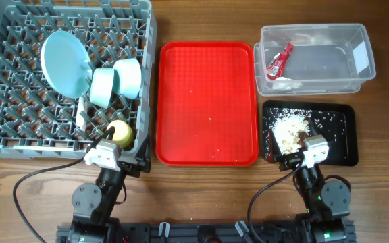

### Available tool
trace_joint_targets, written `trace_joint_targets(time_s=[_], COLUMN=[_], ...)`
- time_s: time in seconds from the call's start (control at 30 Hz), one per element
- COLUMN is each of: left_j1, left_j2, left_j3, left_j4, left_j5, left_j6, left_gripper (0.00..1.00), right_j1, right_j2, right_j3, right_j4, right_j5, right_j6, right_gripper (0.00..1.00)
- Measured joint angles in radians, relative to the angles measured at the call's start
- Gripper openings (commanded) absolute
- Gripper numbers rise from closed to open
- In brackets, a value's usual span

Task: Sort waste into correct bins and load items into the dishwasher rack

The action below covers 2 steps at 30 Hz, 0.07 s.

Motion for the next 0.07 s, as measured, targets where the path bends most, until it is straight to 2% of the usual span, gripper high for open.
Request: trace_joint_targets(time_s=[0.07], left_j1=[0.000], left_j2=[0.000], left_j3=[0.000], left_j4=[0.000], left_j5=[0.000], left_j6=[0.000], left_gripper=[1.00], right_j1=[0.000], right_j2=[0.000], right_j3=[0.000], right_j4=[0.000], right_j5=[0.000], right_j6=[0.000], right_gripper=[1.00])
